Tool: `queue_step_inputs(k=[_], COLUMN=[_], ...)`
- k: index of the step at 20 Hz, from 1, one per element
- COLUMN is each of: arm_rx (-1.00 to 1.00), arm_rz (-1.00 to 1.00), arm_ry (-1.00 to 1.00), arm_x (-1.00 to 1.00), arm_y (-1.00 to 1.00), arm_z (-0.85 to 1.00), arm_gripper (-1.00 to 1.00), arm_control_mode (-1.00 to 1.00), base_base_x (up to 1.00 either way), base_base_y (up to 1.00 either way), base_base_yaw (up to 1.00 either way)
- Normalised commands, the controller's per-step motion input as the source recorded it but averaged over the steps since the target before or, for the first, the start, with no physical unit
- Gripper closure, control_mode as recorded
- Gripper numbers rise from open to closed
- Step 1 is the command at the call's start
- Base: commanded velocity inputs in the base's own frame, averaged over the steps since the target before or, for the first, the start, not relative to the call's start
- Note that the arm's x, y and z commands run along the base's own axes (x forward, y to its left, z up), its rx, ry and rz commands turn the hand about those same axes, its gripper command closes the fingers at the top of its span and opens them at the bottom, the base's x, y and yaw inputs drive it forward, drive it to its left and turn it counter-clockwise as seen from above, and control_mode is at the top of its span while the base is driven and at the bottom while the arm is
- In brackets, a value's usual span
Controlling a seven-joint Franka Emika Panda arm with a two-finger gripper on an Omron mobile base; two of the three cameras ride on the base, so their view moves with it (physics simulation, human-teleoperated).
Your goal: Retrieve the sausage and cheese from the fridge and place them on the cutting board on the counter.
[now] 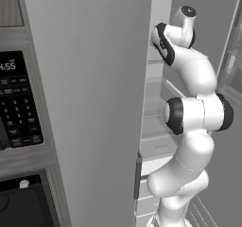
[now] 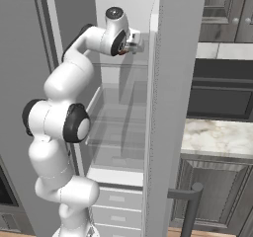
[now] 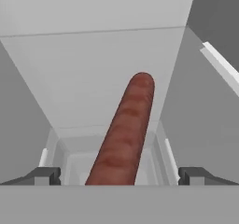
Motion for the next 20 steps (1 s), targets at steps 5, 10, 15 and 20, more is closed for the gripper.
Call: queue_step_inputs(k=[5, 10, 15, 20], arm_rx=[0.00, 0.00, 0.00, 0.00], arm_rz=[0.00, 0.00, 0.03, 0.06], arm_ry=[0.02, 0.06, 0.01, 0.00], arm_x=[0.14, 0.00, -0.15, -0.91], arm_y=[0.00, 0.00, 0.00, 0.00], arm_z=[-0.11, -0.37, -0.28, -0.28], arm_gripper=[-1.00, 1.00, 1.00, 1.00], arm_control_mode=[-1.00, -1.00, -1.00, -1.00], base_base_x=[0.00, 0.00, 0.00, 0.00], base_base_y=[0.00, 0.00, 0.00, 0.00], base_base_yaw=[0.00, 0.00, 0.00, 0.00])
